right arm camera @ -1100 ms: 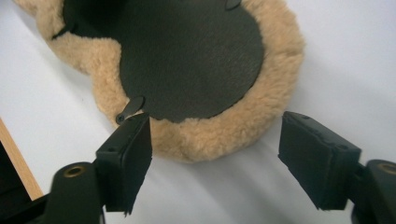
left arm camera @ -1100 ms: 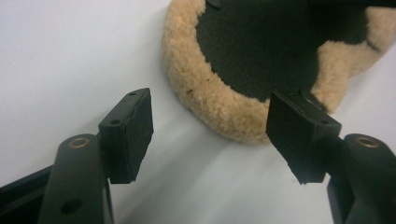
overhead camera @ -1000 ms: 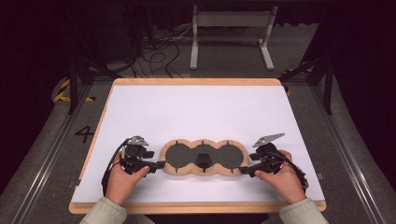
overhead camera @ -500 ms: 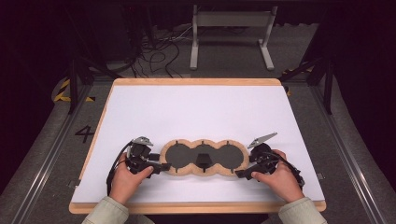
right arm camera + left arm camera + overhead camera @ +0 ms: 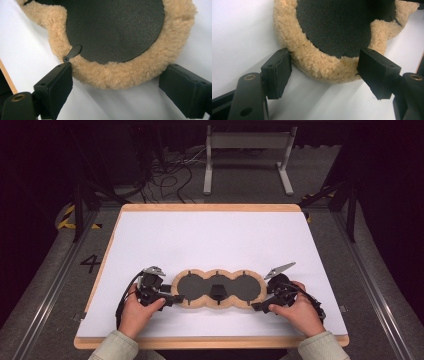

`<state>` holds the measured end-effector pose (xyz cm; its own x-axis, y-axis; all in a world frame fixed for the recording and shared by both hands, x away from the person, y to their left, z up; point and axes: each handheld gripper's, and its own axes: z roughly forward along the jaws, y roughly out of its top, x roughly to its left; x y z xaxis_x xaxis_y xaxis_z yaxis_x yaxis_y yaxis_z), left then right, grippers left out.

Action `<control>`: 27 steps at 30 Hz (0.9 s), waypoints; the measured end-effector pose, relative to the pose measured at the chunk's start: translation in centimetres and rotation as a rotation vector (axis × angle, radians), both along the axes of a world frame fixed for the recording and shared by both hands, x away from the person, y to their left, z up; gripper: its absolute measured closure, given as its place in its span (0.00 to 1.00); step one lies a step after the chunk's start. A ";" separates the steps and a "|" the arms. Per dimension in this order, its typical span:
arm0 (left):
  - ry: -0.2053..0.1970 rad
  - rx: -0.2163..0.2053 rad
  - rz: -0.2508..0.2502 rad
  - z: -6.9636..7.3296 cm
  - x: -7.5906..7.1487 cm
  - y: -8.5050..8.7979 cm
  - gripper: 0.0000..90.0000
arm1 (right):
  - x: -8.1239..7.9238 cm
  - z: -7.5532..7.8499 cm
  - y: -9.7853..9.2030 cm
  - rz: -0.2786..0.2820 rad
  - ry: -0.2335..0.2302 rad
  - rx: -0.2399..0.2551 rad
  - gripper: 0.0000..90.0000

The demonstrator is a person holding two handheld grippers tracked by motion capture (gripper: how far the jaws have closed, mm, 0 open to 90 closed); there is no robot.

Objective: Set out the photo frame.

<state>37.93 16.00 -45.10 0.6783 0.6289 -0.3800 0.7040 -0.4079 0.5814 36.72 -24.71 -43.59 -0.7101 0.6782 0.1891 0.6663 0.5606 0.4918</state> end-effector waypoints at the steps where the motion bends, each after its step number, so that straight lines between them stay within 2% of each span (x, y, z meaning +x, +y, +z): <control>1: -0.002 0.007 0.004 0.0 0.0 0.0 0.32 | 0.0 0.0 0.1 -0.002 0.001 -0.005 0.14; 2: -0.013 0.010 0.003 0.1 0.0 0.0 0.32 | 0.0 0.1 0.1 -0.002 0.001 -0.011 0.14; 4: -0.009 0.018 0.008 0.2 -0.1 -0.1 0.32 | 0.0 0.1 0.2 0.002 0.001 -0.018 0.15; 5: -0.030 0.019 0.009 0.2 -0.2 -0.1 0.33 | 0.0 0.2 0.2 0.003 0.002 -0.025 0.15; 8: -0.049 0.025 0.011 0.3 -0.3 -0.1 0.35 | -0.1 0.5 0.4 0.000 -0.001 -0.044 0.17; 14: -0.103 0.020 0.022 1.0 -0.7 0.1 0.43 | -0.1 0.8 -0.5 -0.021 -0.006 0.000 0.24; 17: -0.122 -0.010 0.033 1.3 -0.9 0.4 0.47 | -0.2 0.9 -0.8 -0.030 -0.003 0.020 0.28; 20: -0.141 -0.016 0.050 1.5 -1.0 0.7 0.53 | -0.2 1.1 -1.2 -0.053 -0.010 0.040 0.34; 21: -0.145 -0.019 0.052 1.6 -1.1 0.8 0.58 | -0.2 1.1 -1.3 -0.059 -0.011 0.049 0.37; 23: -0.141 -0.027 0.055 1.6 -1.2 0.8 0.60 | -0.2 1.2 -1.7 -0.076 -0.011 0.067 0.42; 27: -0.165 -0.033 0.060 1.7 -1.2 0.9 0.62 | -0.2 1.2 -2.0 -0.094 -0.019 0.078 0.49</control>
<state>36.74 16.95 -43.36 0.6948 0.6591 -0.2878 0.6202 -0.3466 0.7037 36.48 -26.71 -42.40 -0.6483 0.7254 0.2314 0.7041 0.4556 0.5447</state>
